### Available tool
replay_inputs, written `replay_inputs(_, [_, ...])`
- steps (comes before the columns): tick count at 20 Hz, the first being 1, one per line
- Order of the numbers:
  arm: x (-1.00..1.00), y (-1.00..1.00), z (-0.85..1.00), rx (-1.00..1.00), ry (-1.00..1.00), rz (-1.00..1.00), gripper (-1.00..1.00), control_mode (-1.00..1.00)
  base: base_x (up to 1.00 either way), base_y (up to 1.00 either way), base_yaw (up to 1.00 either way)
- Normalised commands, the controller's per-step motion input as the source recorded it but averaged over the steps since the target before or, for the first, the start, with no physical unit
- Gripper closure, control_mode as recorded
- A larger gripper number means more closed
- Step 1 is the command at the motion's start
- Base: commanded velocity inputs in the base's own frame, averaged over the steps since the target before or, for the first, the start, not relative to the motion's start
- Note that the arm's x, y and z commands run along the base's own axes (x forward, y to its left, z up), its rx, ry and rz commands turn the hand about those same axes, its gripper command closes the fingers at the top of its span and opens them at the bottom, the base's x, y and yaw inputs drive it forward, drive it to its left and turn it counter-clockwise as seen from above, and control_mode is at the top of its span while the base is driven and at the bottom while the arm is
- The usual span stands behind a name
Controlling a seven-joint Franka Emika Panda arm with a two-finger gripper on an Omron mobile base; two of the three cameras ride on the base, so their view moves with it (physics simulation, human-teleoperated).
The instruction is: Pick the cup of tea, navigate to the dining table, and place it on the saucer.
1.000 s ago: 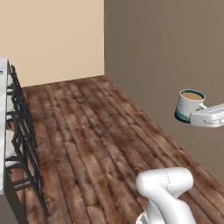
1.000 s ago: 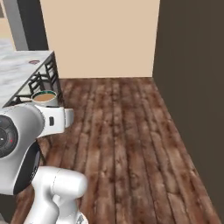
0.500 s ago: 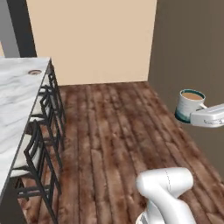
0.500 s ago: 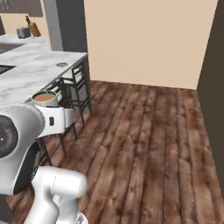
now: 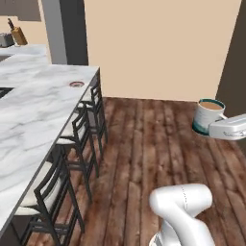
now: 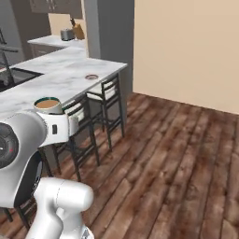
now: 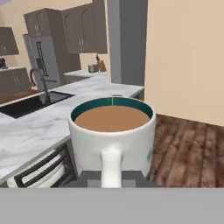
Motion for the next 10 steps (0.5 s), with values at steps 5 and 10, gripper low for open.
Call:
replay_inputs(5, [0.0, 0.0, 0.0, 0.0, 0.0, 0.0, 1.0, 1.0, 0.91, -0.43, 0.43])
replay_inputs(10, [0.0, 0.0, 0.0, 0.0, 0.0, 0.0, 1.0, 1.0, 0.85, -0.45, 0.44])
